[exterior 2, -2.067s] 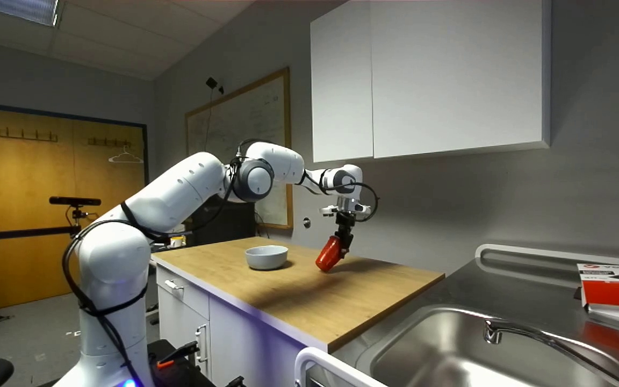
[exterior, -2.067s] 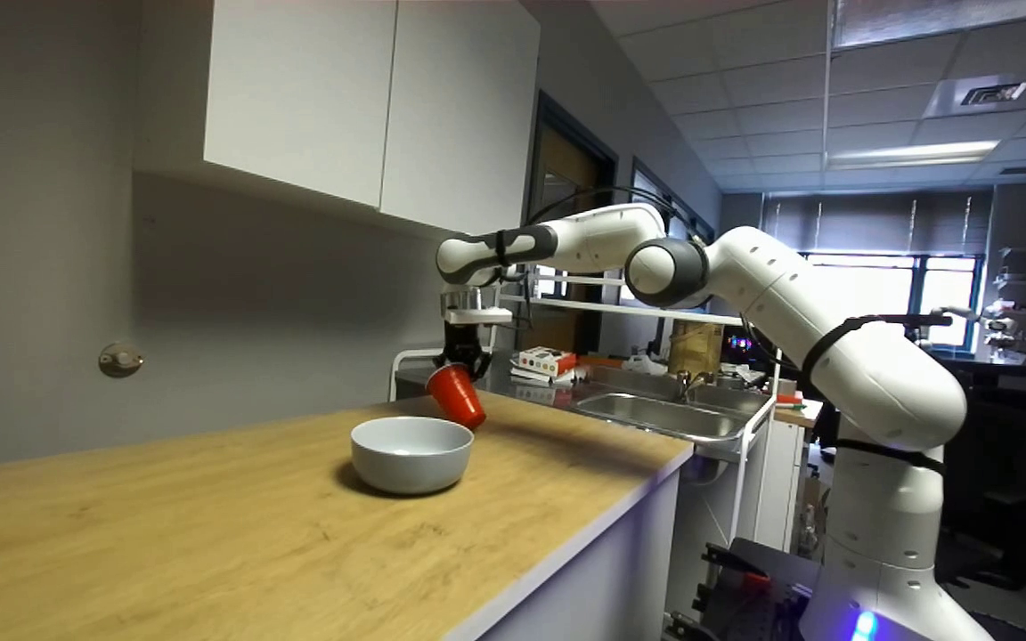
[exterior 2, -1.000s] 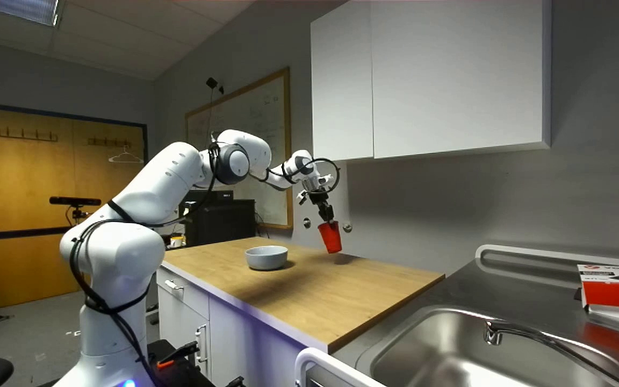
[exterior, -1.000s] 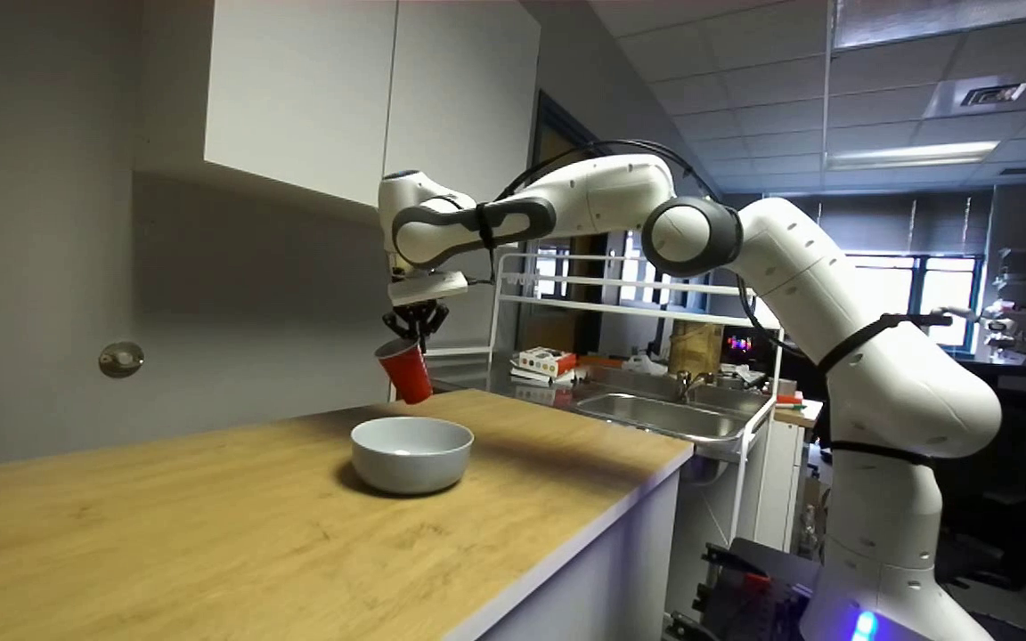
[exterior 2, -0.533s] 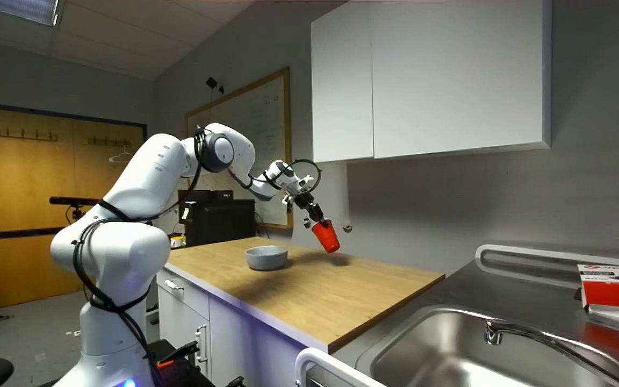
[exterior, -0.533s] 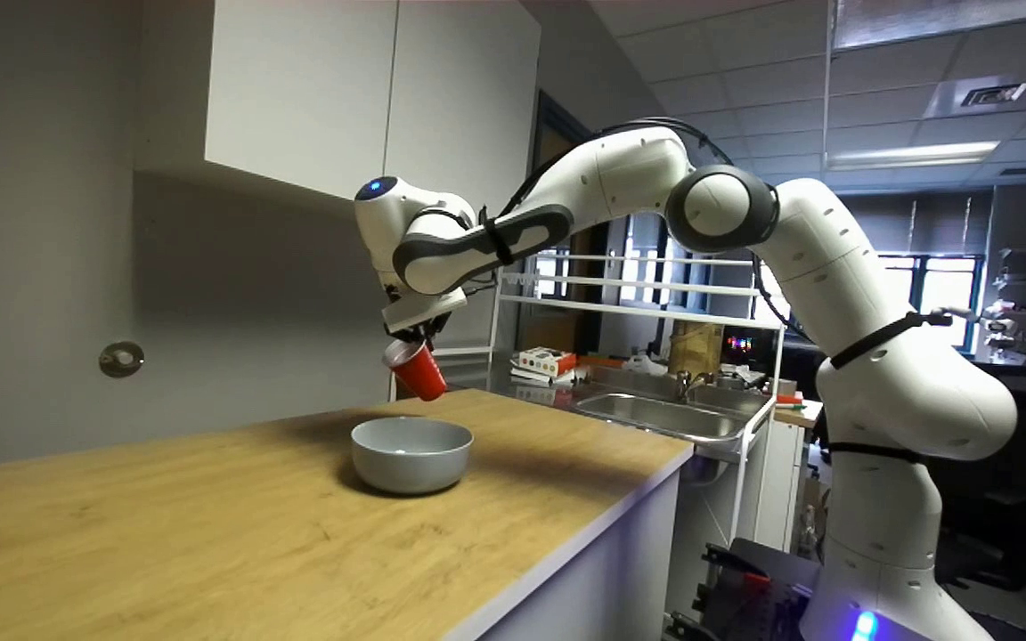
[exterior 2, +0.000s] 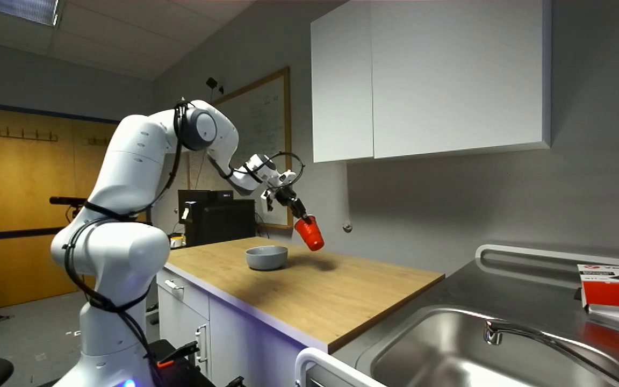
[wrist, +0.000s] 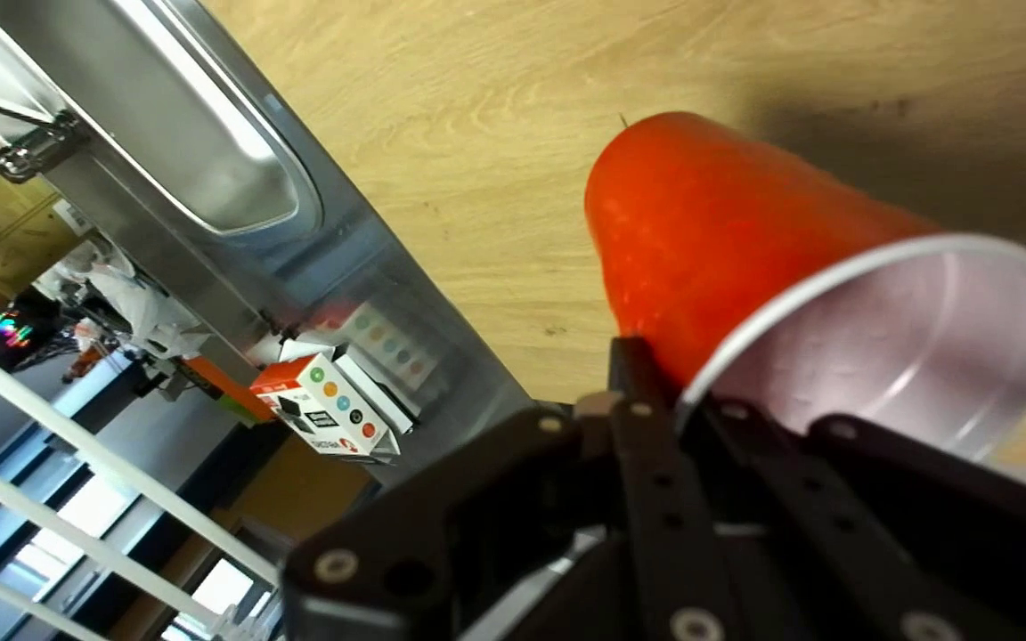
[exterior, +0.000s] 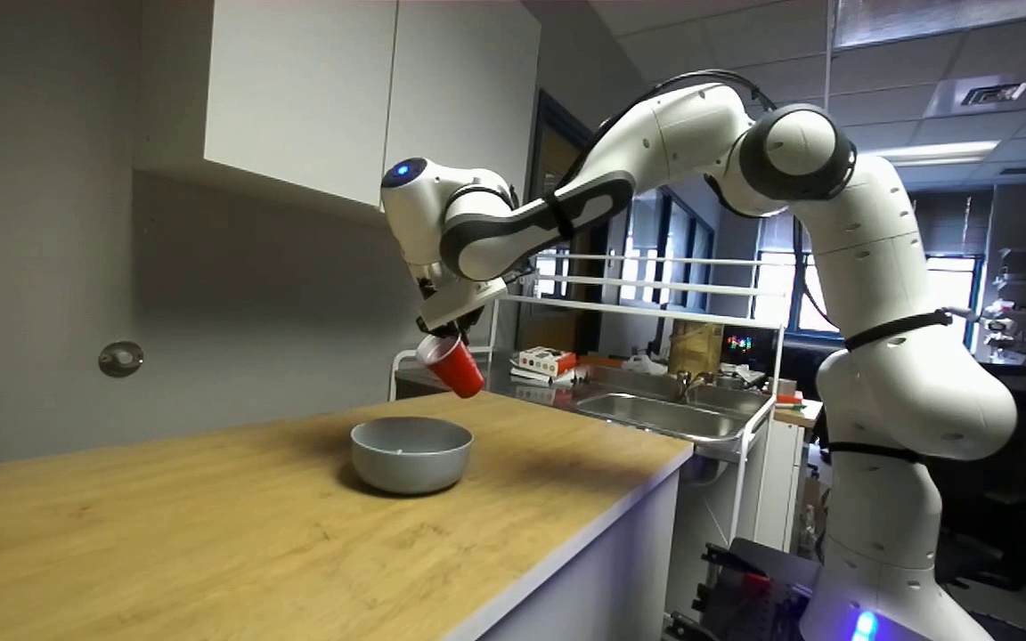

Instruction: Pour the contents from the orange cup into the gray bowl

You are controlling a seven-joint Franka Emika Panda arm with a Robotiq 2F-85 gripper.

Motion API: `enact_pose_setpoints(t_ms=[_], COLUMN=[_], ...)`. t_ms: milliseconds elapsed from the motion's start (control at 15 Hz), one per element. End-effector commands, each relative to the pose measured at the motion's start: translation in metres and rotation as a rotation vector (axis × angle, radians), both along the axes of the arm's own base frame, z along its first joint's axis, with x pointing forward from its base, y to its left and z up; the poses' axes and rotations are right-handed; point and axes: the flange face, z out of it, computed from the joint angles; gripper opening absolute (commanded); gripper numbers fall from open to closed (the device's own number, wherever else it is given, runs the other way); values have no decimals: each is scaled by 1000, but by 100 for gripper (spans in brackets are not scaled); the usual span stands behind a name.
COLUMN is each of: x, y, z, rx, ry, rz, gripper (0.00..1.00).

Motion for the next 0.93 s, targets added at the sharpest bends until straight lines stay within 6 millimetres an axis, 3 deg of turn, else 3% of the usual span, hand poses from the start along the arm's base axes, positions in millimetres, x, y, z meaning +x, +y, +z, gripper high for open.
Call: enact_pose_setpoints(t_ms=[0, 267, 600, 867], x=[-49, -77, -101, -115], y=[1, 30, 86, 118], z=[14, 8, -26, -50], rx=[-35, -92, -241, -366], ry=[-24, -54, -134, -228], rz=[2, 20, 98, 150], gripper=[5, 5, 6, 6])
